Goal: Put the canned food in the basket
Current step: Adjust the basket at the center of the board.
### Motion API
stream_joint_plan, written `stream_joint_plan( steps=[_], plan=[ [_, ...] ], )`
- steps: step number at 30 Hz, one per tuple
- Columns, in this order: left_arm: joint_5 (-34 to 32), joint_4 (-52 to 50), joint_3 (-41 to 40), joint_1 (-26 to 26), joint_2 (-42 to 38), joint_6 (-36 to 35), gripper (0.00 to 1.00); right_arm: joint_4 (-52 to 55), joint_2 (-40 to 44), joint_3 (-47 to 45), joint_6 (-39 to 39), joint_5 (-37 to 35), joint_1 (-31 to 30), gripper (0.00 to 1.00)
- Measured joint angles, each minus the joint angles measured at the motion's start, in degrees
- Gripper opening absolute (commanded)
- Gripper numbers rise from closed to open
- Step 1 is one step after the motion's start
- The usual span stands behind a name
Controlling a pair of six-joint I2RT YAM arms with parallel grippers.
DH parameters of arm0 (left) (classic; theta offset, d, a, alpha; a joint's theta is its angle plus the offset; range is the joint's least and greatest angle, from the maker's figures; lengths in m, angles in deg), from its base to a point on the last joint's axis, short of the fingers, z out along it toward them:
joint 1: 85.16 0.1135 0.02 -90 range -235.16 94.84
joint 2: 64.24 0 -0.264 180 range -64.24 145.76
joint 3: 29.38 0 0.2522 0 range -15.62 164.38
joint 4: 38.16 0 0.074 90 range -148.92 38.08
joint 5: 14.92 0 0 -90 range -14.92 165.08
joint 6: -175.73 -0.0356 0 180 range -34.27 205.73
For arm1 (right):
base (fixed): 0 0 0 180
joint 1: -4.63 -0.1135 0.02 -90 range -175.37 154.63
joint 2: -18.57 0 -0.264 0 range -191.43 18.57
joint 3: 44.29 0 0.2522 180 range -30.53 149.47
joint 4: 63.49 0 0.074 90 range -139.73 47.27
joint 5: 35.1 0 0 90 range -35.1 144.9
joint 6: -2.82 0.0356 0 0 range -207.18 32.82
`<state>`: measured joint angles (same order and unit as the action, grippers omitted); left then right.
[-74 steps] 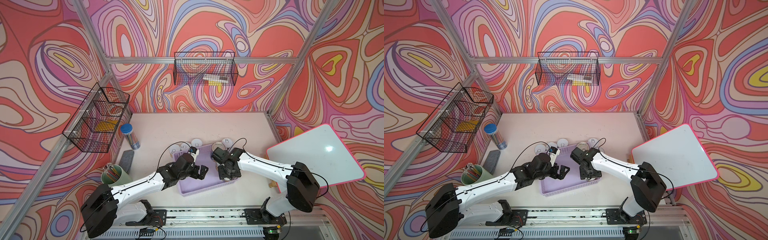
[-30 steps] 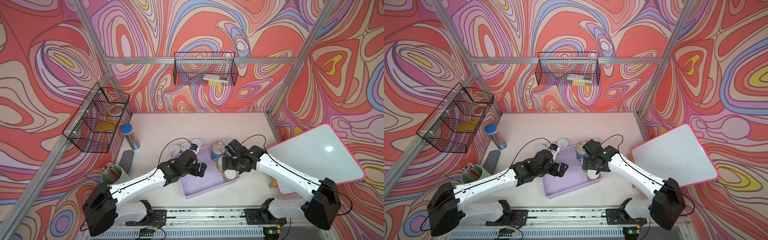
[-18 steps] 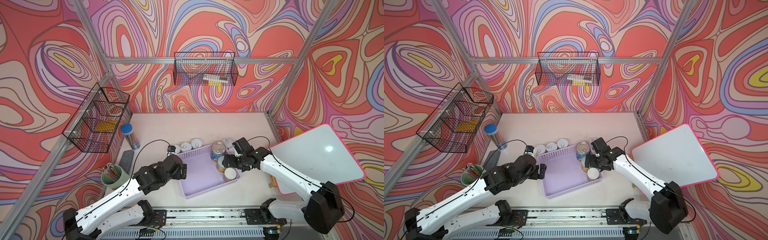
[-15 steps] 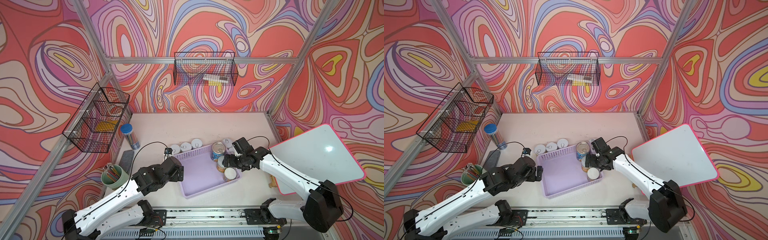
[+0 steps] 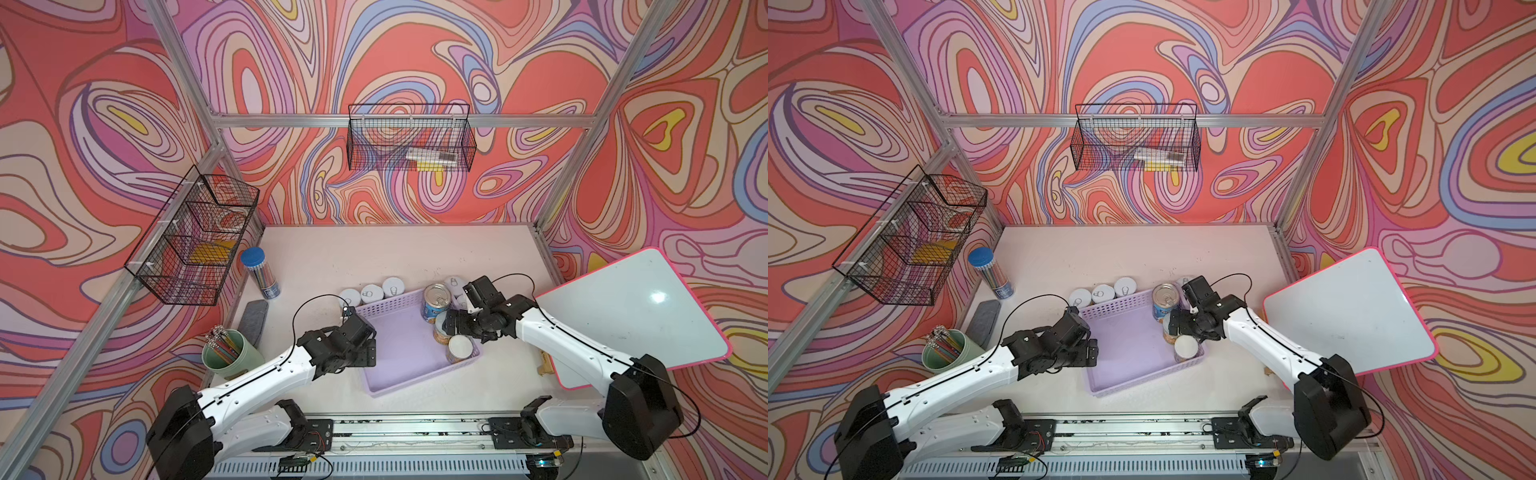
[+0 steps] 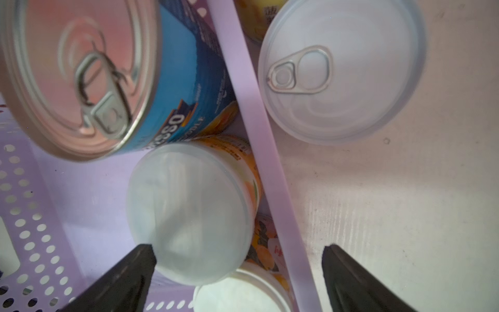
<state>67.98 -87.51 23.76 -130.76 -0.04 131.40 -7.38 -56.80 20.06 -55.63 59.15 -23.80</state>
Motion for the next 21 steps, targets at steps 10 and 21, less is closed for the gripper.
stream_joint_plan(
  steps=[10, 21],
  plan=[
    [5.7, 5.84, 1.31, 2.95, 6.4, -3.8, 0.79, -1.6, 0.13, -1.42, -0.37, 4.48, 0.24, 0.98],
    [8.9, 6.88, 4.22, 8.52, 13.14, -8.44, 0.85, -1.22, 1.09, -3.72, 1.14, 6.95, -1.64, 0.98]
  ],
)
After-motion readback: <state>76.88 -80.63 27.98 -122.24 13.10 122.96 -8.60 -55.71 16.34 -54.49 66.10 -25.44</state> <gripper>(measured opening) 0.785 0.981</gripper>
